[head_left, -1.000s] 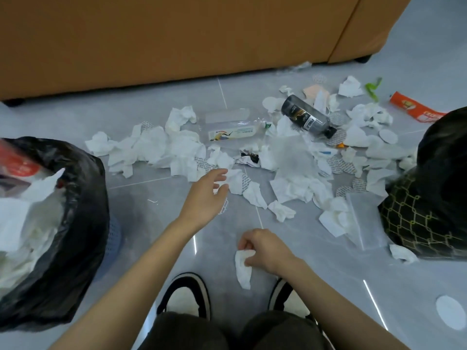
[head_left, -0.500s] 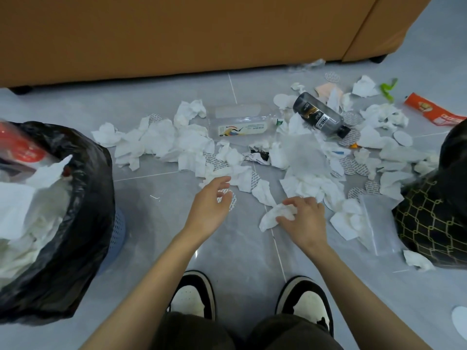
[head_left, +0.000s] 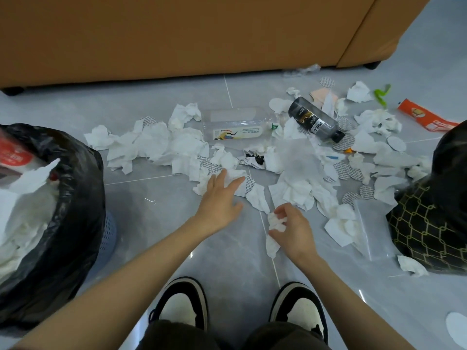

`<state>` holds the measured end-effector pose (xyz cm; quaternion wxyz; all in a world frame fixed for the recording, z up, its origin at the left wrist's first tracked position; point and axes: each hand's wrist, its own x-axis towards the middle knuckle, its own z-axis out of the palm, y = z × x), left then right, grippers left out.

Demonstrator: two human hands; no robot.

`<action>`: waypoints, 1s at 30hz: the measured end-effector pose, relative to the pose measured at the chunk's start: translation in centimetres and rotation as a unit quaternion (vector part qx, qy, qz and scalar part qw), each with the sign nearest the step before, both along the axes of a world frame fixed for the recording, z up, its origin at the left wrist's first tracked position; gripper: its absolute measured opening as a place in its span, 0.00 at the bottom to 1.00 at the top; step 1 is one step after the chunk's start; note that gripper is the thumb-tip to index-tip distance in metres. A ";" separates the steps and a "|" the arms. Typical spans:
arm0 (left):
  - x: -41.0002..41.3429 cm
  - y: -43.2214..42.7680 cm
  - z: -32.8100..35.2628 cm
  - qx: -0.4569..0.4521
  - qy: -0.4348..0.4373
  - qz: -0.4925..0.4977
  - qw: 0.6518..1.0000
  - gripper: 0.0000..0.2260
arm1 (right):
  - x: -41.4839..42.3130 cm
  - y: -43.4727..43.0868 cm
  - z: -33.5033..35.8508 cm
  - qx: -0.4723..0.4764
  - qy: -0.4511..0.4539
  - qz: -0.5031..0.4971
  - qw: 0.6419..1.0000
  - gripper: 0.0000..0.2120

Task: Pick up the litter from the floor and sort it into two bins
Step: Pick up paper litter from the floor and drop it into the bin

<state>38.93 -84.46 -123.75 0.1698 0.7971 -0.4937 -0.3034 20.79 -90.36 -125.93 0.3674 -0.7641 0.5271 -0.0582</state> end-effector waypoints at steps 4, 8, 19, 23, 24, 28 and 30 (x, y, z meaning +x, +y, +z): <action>-0.3 -1.2 -1.0 0.074 -0.067 -0.078 0.992 0.28 | 0.3 0.3 0.1 0.037 -0.036 0.016 0.999 0.18; -2.2 -0.8 -2.0 0.026 -0.128 -0.074 0.989 0.21 | -0.1 0.7 0.7 0.028 -0.074 0.042 0.996 0.21; -3.2 0.2 -2.5 -0.060 -0.040 0.041 0.997 0.13 | -1.2 1.0 1.1 0.024 0.102 0.046 0.993 0.31; -3.1 0.1 -2.1 -0.096 0.025 0.094 0.991 0.10 | -1.6 1.5 0.6 0.012 0.063 0.041 0.997 0.21; -3.0 0.1 -1.9 -0.109 0.039 0.113 0.987 0.09 | -1.6 1.5 0.5 0.009 0.057 0.040 0.998 0.18; -2.9 0.1 -0.2 -0.167 0.090 0.169 0.967 0.09 | -1.2 1.3 0.8 0.008 0.018 0.006 1.000 0.09; -2.5 0.3 1.2 -0.199 0.105 0.197 0.954 0.09 | -0.4 1.3 1.9 0.000 -0.026 -0.019 0.999 0.08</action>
